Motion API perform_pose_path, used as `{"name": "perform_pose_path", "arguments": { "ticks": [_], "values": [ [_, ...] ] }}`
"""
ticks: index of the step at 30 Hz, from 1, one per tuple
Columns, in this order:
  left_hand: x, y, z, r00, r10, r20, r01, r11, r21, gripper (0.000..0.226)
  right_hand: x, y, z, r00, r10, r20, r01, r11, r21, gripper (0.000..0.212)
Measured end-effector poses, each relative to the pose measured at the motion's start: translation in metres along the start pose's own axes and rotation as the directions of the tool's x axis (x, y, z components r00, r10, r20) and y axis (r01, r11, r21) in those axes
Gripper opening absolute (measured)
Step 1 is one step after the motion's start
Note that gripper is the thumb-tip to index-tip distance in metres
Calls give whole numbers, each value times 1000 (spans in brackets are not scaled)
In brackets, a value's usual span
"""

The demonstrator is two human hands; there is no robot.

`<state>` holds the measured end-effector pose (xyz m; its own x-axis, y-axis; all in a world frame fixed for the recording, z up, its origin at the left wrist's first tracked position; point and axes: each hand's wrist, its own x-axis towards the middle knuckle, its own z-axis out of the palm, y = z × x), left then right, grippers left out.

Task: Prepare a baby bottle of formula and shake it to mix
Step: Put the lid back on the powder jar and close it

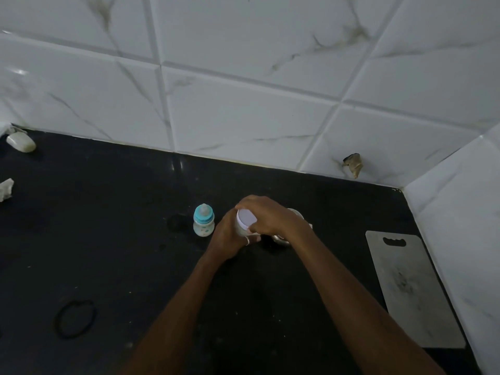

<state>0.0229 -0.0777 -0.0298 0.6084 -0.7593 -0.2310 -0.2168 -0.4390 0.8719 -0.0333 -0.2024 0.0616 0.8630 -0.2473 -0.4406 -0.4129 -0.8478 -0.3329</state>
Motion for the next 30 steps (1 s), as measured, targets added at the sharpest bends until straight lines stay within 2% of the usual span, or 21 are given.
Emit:
{"name": "perform_pose_path", "arguments": {
  "ticks": [3, 6, 10, 12, 15, 19, 22, 26, 30],
  "values": [
    [1, 0, 0, 1000, 14, 2, -14, 1000, -6, 84, 2, 0, 7, 998, 34, -50, -35, 999, -26, 68],
    [2, -1, -1, 998, 19, 66, -24, 997, 70, 74, 3, -3, 19, 984, 104, -146, -114, 991, -66, 70],
    [-1, -10, -2, 999, 45, -23, -46, 998, -32, 82, 3, -13, 31, 931, 213, -295, -261, 956, -134, 70],
    [-1, -9, -4, 999, 49, -22, -50, 998, -45, 81, 4, -17, 35, 916, 221, -334, -289, 942, -172, 70],
    [0, -7, -4, 998, 63, 3, -63, 998, -25, 77, 4, -15, 29, 933, 225, -282, -279, 946, -166, 77],
    [-3, -4, -4, 1000, 26, -13, -27, 996, -82, 92, 1, -8, 4, 985, 143, -93, -162, 955, -247, 91],
    [-3, 1, -4, 1000, 17, 10, -16, 998, -58, 93, 3, -6, -5, 993, 120, -18, -121, 951, -283, 88],
    [-1, 8, -3, 997, 27, 66, -31, 997, 71, 86, 7, -5, -1, 994, 101, 42, -88, 968, -236, 81],
    [-1, 6, -4, 999, -8, 52, 5, 999, 42, 86, 8, -3, -1, 996, 68, 54, -54, 971, -231, 79]
  ]
}}
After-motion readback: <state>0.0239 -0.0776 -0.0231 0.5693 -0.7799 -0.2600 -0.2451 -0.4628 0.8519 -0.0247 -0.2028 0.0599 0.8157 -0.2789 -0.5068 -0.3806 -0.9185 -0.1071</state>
